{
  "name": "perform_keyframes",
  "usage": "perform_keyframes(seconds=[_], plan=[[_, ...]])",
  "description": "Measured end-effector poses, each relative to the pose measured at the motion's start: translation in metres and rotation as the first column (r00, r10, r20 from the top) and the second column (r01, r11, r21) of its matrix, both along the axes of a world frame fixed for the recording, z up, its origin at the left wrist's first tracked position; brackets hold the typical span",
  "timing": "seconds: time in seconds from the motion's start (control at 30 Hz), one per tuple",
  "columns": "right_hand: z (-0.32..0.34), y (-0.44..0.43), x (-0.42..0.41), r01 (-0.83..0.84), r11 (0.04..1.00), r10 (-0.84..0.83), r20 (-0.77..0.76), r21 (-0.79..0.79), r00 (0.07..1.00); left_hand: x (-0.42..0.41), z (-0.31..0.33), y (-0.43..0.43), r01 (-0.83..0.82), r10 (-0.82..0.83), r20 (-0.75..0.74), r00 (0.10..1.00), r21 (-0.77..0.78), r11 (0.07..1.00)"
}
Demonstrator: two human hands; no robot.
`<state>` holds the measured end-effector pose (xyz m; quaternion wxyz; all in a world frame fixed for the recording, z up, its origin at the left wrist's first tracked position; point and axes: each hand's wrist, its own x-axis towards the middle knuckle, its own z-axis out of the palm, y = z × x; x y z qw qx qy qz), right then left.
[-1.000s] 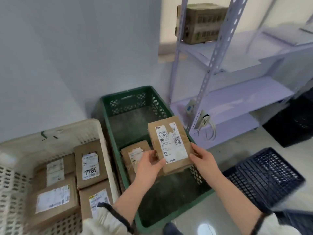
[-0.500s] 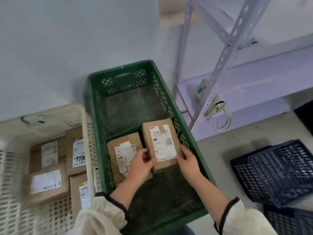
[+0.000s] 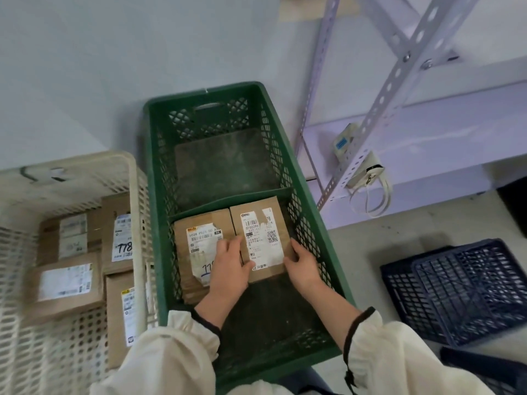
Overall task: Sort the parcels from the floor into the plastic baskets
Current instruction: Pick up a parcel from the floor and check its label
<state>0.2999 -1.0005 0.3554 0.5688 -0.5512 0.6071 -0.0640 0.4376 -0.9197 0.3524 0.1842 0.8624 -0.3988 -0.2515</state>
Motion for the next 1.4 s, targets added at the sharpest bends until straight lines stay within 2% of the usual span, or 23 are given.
perform_keyframes(seconds=[0.17, 0.53, 0.63, 0.7, 0.77, 0.83, 0.93, 1.0, 1.07, 1.13, 1.23, 1.33, 1.4], plan=[[-0.001, -0.001, 0.001, -0.046, 0.999, 0.045, -0.04, -0.027, 0.998, 0.001, -0.005, -0.002, 0.046, -0.048, 0.043, 0.998, 0.059, 0.997], [0.007, -0.004, 0.001, -0.079, 0.997, 0.078, -0.053, -0.011, 0.996, 0.004, -0.002, -0.009, 0.034, -0.032, -0.015, 0.999, 0.101, 0.994], [0.022, -0.005, 0.003, -0.186, 0.98, 0.179, -0.098, -0.064, 0.979, 0.006, 0.012, -0.01, 0.048, -0.042, -0.081, 0.996, 0.083, 0.995], [0.04, -0.007, 0.008, -0.312, 0.929, 0.278, -0.18, -0.2, 0.944, 0.01, 0.03, -0.005, 0.046, -0.043, -0.073, 0.996, 0.033, 0.998], [0.066, -0.006, 0.016, -0.459, 0.816, 0.377, -0.277, -0.352, 0.884, 0.021, 0.055, 0.011, 0.046, -0.045, 0.062, 0.997, -0.016, 0.999], [0.095, -0.004, 0.03, -0.644, 0.622, 0.482, -0.43, -0.446, 0.764, 0.039, 0.085, 0.039, 0.06, -0.05, 0.256, 0.965, -0.03, 0.998], [0.144, 0.014, 0.058, -0.862, 0.297, 0.595, -0.626, -0.411, 0.504, 0.066, 0.134, 0.104, -0.002, -0.017, 0.484, 0.875, 0.04, 0.999], [0.175, 0.039, 0.08, -0.933, 0.089, 0.63, -0.705, -0.349, 0.324, 0.079, 0.164, 0.159, -0.108, 0.04, 0.565, 0.824, 0.087, 0.99], [0.201, 0.072, 0.103, -0.939, -0.084, 0.611, -0.761, -0.335, 0.216, 0.086, 0.19, 0.221, -0.252, 0.137, 0.591, 0.795, 0.117, 0.961], [0.222, 0.118, 0.125, -0.906, -0.223, 0.611, -0.776, -0.36, 0.157, 0.086, 0.21, 0.288, -0.39, 0.247, 0.606, 0.756, 0.113, 0.914], [0.241, 0.202, 0.154, -0.832, -0.347, 0.669, -0.736, -0.432, 0.103, 0.07, 0.227, 0.391, -0.564, 0.402, 0.632, 0.663, 0.07, 0.823], [0.243, 0.293, 0.174, -0.748, -0.494, 0.682, -0.731, -0.443, -0.017, 0.037, 0.233, 0.49, -0.718, 0.506, 0.672, 0.541, 0.055, 0.694], [0.242, 0.358, 0.18, -0.681, -0.583, 0.677, -0.729, -0.442, -0.107, 0.005, 0.234, 0.555, -0.819, 0.597, 0.661, 0.454, 0.046, 0.572]])
